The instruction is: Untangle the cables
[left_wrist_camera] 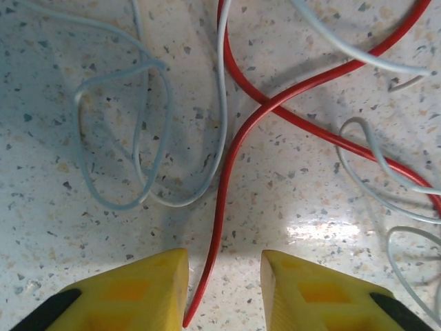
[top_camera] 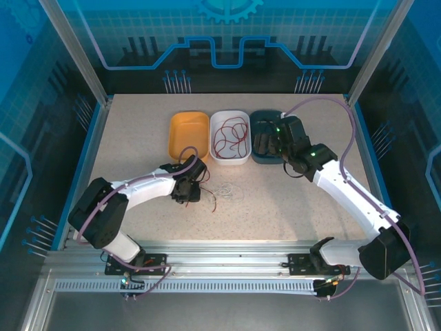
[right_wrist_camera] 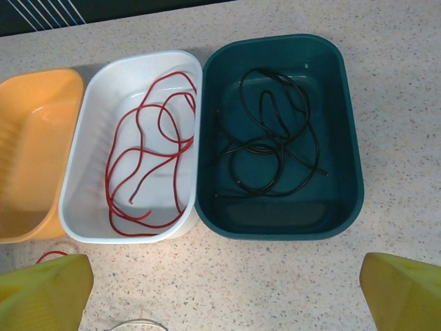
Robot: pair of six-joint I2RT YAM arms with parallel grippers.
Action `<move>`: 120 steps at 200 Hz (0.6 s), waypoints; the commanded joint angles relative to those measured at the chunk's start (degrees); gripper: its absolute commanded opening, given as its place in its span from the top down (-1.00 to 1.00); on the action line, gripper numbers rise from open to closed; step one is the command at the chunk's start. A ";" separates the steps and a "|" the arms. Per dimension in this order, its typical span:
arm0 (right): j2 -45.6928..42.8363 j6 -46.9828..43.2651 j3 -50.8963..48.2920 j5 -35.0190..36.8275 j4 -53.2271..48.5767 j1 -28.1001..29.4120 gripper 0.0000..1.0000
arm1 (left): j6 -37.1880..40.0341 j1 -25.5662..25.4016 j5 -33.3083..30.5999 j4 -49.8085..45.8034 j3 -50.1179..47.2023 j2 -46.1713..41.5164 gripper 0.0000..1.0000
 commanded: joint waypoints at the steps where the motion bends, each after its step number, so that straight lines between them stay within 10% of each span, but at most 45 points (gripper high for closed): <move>1: -1.89 1.32 -0.91 2.68 -0.70 -0.34 -0.99 | 1.18 -0.28 -1.11 -2.03 2.00 1.82 0.37; 120: -2.71 0.10 -2.73 0.85 1.60 -0.43 -1.00 | 1.02 -1.05 -0.45 -3.29 2.77 3.43 0.90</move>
